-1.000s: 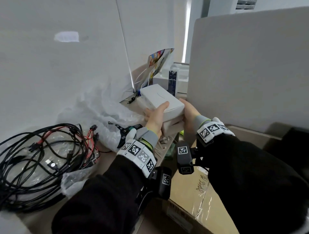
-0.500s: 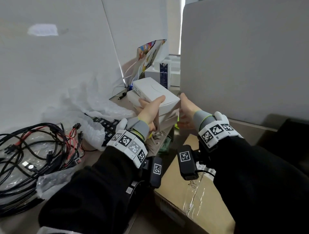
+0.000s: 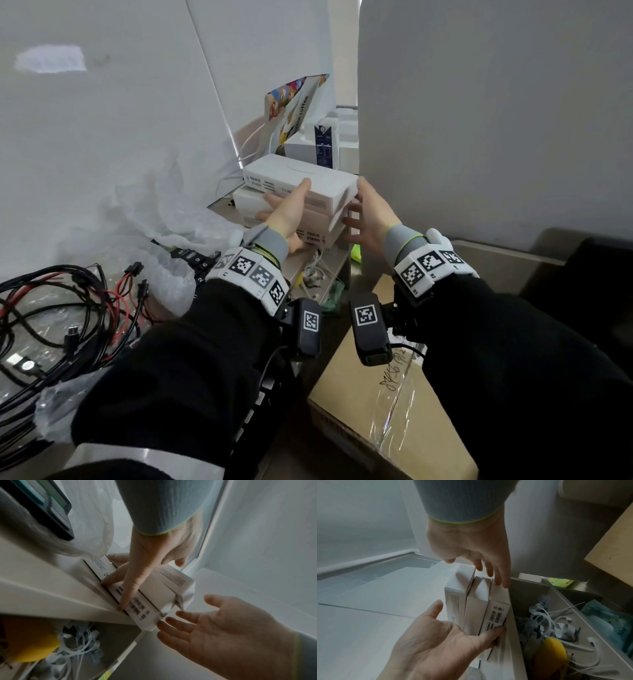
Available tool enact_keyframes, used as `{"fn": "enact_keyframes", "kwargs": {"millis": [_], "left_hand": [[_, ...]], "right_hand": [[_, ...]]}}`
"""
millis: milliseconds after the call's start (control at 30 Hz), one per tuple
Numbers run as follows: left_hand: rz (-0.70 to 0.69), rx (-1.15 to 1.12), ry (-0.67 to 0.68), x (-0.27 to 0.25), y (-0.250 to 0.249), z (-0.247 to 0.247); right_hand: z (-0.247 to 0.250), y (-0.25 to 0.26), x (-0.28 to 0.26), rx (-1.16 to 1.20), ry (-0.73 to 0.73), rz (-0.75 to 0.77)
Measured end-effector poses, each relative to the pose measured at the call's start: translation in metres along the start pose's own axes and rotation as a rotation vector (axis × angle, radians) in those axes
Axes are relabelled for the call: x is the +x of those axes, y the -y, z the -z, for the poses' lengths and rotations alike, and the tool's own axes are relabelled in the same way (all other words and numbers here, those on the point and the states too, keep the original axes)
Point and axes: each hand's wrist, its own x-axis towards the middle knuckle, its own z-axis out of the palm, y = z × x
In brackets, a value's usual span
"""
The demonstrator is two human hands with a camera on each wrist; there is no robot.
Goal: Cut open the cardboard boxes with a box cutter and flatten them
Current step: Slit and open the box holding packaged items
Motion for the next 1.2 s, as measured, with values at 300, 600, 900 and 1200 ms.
{"fn": "enact_keyframes", "kwargs": {"millis": [300,600,900,1200], "left_hand": [[0.054,0.033,-0.019,0.106,0.002,-0.007],[-0.013,0.014,0.179,0.058,-0.032,-0.034],[-0.105,0.056,0.036,0.078,-0.036,-0.022],[-0.103,0.1,0.031,0.026,-0.038,-0.016]], "right_hand": [[-0.005,0.013,0.029,-0.153,-0.019,0.09],[-0.004,0.029,0.062,-0.262,0.082,0.137],[-0.006,0.026,0.079,-0.312,0.106,0.095],[-0.005,0.029,0.056,-0.3,0.067,0.04]]}}
